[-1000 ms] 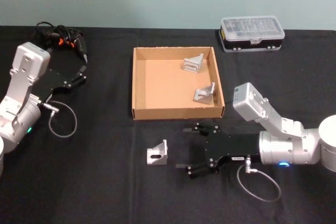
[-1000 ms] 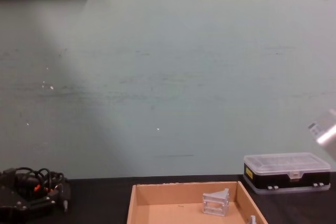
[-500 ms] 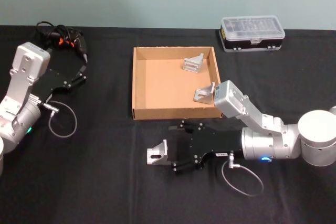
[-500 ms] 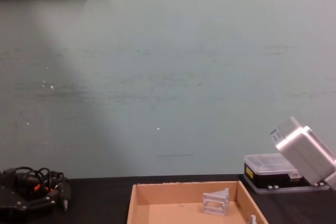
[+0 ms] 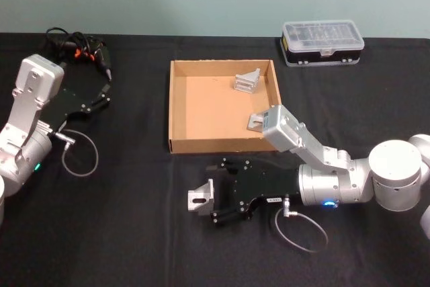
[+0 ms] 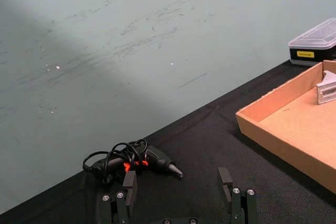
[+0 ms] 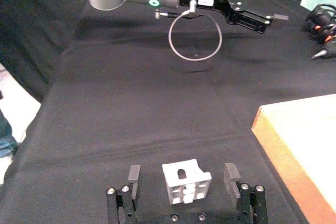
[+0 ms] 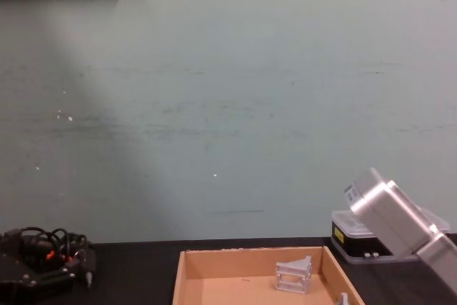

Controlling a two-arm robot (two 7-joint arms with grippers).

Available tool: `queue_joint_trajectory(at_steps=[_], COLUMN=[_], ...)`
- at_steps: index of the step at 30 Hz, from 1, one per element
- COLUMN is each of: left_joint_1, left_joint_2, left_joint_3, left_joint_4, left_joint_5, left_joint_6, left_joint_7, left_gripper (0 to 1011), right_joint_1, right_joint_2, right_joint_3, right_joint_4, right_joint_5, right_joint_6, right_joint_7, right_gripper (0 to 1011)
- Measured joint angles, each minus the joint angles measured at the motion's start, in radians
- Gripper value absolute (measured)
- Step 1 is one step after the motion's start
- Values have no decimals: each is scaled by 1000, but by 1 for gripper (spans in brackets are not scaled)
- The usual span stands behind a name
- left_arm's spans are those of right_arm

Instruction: Use one hand to pick up the angle iron from the table and place it into the box.

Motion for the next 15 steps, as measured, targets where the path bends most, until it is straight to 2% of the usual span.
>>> queue_joint_trajectory(at_steps=[15], left_joint_1=[0], left_joint_2=[0], left_joint_3=[0], left_joint_4=[0], left_joint_5=[0], left_joint_6=[0], left_joint_7=[0], left_gripper=[1000], right_joint_1=[4], right_joint_2=[-9], right_joint_3=[-11], right_joint_4=[13], right_joint_5=[6], right_joint_6=[-1], right_joint_7=[5], right_gripper=[997])
